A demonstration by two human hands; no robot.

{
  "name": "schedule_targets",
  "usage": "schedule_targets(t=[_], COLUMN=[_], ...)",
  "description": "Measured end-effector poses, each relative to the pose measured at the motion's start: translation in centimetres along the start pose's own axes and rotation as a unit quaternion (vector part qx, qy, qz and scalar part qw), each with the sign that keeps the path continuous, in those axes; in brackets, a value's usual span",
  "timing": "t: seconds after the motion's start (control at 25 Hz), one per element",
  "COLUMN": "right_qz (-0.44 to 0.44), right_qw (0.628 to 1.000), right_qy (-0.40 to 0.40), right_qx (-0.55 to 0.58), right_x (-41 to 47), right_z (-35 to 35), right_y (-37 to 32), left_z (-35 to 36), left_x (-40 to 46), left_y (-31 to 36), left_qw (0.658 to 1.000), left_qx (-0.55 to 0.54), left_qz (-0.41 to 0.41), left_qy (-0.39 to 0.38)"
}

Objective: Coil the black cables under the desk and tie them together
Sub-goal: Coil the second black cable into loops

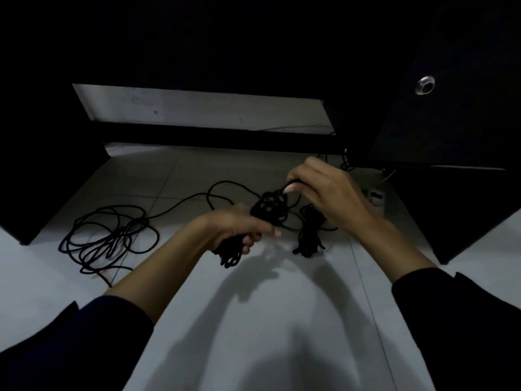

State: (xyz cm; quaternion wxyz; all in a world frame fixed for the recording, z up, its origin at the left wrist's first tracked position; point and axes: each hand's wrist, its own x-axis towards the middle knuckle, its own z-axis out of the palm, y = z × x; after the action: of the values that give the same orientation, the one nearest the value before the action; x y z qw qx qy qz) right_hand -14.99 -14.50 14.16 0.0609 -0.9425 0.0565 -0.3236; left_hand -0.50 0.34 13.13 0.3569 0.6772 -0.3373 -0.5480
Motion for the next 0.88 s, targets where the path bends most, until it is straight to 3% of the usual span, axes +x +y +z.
schedule_targets(t=[0.12,0.24,0.32,0.44,0.52,0.6,0.72,0.88], right_qz=[0.005,0.116,0.183,0.277,0.241,0.181,0.133,0.107], right_qw=[0.993,0.945,0.903,0.875,0.911,0.955,0.966,0.957], right_qy=[-0.082,-0.201,-0.215,-0.162,-0.15,-0.195,-0.221,-0.268], right_qx=[0.082,0.231,0.325,0.362,0.3,0.129,0.014,-0.031], right_x=[1.1,1.9,1.2,-0.7,-1.3,-1.1,-1.0,-1.3], right_z=[1.2,1.5,1.8,3.4,5.0,5.4,4.2,3.1], right_y=[0.3,1.0,1.7,1.2,1.2,1.3,1.0,0.4], left_z=[0.1,-0.5,-0.4,0.5,0.5,-0.1,-0.9,-1.9], left_x=[0.7,0.5,0.4,1.0,2.4,3.6,4.5,5.6], left_y=[-0.3,0.3,0.6,1.1,1.5,1.6,1.2,0.3], left_qw=[0.979,0.952,0.96,0.973,0.956,0.948,0.961,0.98], left_qx=[0.184,0.263,0.187,-0.082,-0.256,-0.313,-0.275,-0.182], left_qz=[0.028,0.098,0.148,0.179,0.132,0.059,-0.039,-0.073], left_qy=[-0.082,-0.121,-0.15,-0.12,-0.053,-0.005,-0.012,0.02])
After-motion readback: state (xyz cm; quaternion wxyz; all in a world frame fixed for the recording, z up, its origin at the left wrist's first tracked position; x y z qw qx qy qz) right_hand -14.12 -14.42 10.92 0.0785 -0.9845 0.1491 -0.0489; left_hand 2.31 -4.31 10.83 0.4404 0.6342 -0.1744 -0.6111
